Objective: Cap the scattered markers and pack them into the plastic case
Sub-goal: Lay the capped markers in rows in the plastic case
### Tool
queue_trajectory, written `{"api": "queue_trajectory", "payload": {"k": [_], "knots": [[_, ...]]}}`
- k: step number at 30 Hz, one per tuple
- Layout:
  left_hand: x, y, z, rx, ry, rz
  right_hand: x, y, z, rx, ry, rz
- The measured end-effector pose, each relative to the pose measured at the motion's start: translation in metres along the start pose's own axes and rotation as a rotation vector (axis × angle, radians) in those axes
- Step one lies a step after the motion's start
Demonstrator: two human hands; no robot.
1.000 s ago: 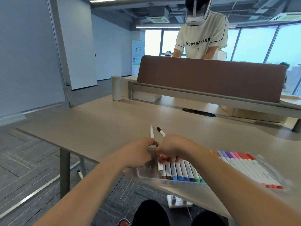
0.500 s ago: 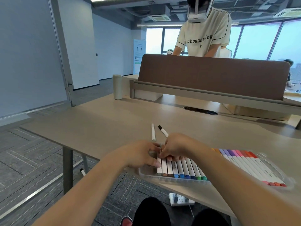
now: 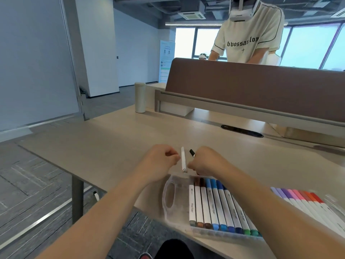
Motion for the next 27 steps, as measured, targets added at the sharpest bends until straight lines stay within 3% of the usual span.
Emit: {"api": "queue_trajectory", "payload": {"k": [3,11,18,23,27], "knots": [[0.003,-0.013,0.003,-0.009,-0.004,0.006,0.007,-0.019,0.009,-0.013,0.010,-0.020],[0.015,-0.027,0.024,-0.052,-0.010,0.072,0.025,-0.042,0.023,-0.019,0.183,0.148],[0.015,-0.010,0.023,-0.041,-0.045,0.074,-0.003,-0.016,0.019,-0.028,0.016,0.052],[0.011,0.014,0.014,-0.015,-0.095,0.100,-0.004,0.042,0.012,0.001,-0.078,0.310],[0.010,0.035,-0.002,0.054,-0.160,0.166,0.001,0.070,0.012,-0.014,-0.108,0.410]]}}
Point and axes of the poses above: each hand's wrist, its own y-axis away from the middle knuckle, its own x-axis out of the palm, z = x × y, the point moved 7 cm from there along -y, towards the middle knuckle, and after that the axes turned 9 degrees about -z, right-handed, at the moved point
